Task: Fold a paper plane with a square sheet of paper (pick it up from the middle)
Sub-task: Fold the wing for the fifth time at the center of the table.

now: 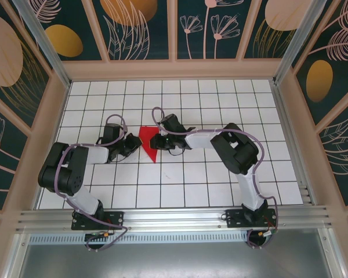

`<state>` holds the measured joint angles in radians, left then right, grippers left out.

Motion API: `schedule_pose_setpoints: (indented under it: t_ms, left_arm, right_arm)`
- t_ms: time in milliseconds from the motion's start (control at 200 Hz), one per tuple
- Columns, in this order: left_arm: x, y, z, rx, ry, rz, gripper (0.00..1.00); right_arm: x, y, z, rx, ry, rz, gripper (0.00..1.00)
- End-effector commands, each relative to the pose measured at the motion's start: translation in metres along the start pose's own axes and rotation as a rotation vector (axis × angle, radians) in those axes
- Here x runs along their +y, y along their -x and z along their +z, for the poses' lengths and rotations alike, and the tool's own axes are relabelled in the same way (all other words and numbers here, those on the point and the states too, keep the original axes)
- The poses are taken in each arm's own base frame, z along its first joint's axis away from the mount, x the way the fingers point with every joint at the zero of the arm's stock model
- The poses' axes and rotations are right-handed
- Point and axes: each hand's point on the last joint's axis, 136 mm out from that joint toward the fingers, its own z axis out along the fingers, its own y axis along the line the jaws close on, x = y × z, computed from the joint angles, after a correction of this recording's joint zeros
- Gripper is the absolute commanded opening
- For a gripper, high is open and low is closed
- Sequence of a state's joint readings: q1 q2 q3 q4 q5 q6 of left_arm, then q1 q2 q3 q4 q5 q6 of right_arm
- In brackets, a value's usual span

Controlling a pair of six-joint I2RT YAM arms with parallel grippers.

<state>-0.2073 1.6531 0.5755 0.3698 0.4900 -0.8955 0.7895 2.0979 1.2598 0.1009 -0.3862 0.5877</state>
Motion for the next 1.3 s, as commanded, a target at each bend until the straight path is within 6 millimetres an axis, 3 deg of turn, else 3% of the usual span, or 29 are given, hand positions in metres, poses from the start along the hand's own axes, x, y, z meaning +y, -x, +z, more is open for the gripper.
schedule_pose_setpoints:
  t_ms: [0,185,340,465,590,686,981,1141,1291]
  left_arm:
    - [-0.008,0.009,-0.001,-0.027,-0.037,0.008,0.03]
    - [-0.015,0.016,-0.015,-0.091,-0.037,-0.008,0.0]
    - [-0.017,0.019,-0.03,-0.151,-0.023,-0.044,0.0]
    - [-0.018,0.023,-0.04,-0.197,0.008,-0.059,0.0]
    - [-0.017,0.024,-0.044,-0.218,0.026,-0.079,0.0]
    - [-0.013,0.024,-0.043,-0.226,0.059,-0.082,0.0]
    - [-0.006,0.021,-0.036,-0.21,0.092,-0.091,0.0]
    - [-0.011,0.021,-0.037,-0.206,0.091,-0.084,0.0]
    - [-0.013,0.021,-0.037,-0.199,0.087,-0.081,0.0]
  right_arm:
    - [-0.016,0.009,-0.015,-0.044,-0.068,-0.023,0.33]
    - [-0.009,0.034,-0.052,-0.214,-0.126,-0.11,0.55]
    - [-0.007,0.043,-0.079,-0.34,-0.185,-0.209,0.73]
    - [-0.005,0.04,-0.089,-0.399,-0.236,-0.291,0.99]
    - [0.0,0.035,-0.086,-0.433,-0.286,-0.374,0.99]
    - [0.017,0.025,-0.081,-0.458,-0.268,-0.478,0.98]
    - [0.06,-0.013,-0.038,-0.373,-0.163,-0.712,0.76]
    - [0.072,-0.017,-0.021,-0.374,-0.128,-0.798,0.66]
    - [0.083,-0.021,-0.018,-0.437,-0.07,-0.904,0.61]
